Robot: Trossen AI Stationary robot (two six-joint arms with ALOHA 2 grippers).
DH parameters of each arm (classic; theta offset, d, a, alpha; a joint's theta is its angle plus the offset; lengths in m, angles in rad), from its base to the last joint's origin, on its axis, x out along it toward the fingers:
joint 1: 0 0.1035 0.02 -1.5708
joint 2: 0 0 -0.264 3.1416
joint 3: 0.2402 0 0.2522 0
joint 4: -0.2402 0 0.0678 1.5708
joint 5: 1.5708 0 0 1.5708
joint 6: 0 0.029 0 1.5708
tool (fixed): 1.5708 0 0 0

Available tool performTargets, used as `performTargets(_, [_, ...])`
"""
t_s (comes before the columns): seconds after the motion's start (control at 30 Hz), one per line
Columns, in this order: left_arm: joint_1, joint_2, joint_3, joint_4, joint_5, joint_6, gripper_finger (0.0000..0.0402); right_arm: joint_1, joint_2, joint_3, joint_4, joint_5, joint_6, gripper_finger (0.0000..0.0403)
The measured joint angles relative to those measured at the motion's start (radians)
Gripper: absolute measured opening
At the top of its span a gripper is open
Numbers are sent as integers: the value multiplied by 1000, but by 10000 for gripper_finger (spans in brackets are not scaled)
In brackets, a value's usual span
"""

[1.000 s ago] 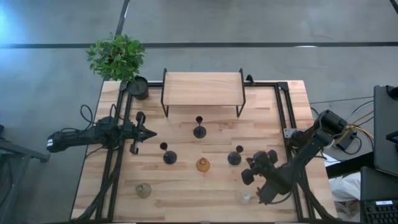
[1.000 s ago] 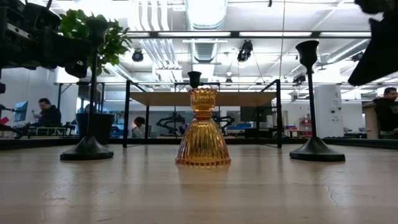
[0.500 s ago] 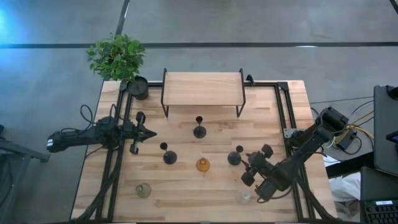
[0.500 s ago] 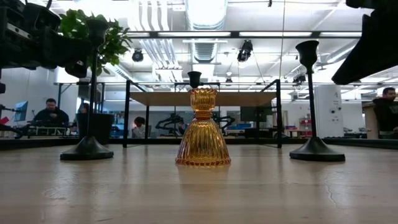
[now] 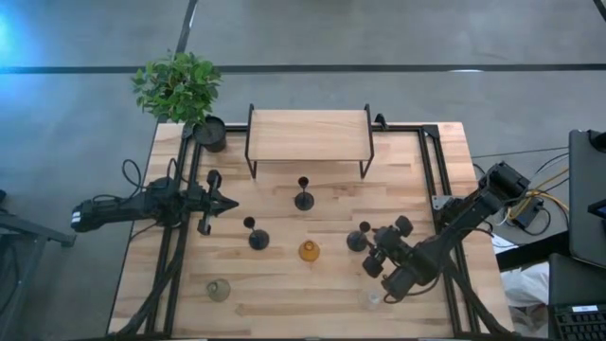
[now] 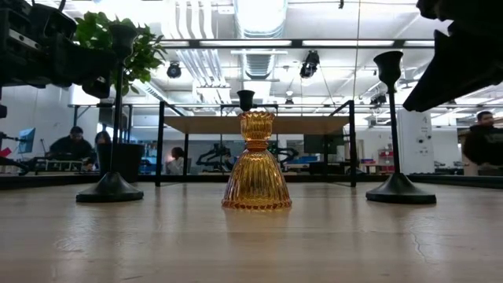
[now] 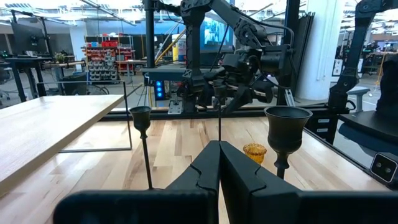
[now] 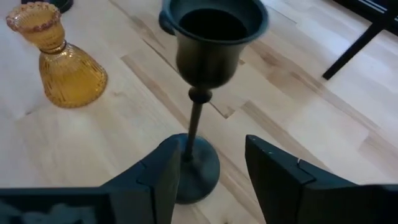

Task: Pick & Place candle stick holders
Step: Put the right black candle holder on the shelf

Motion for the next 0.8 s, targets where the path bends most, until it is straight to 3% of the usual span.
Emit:
performTargets(0.23, [0,0,0,0,0,0,14,-31,0,0,86,-2,-108,152])
performTargets(0.8, [0,0,0,0,0,0,14,-82,0,-17,136,-18,-159,93])
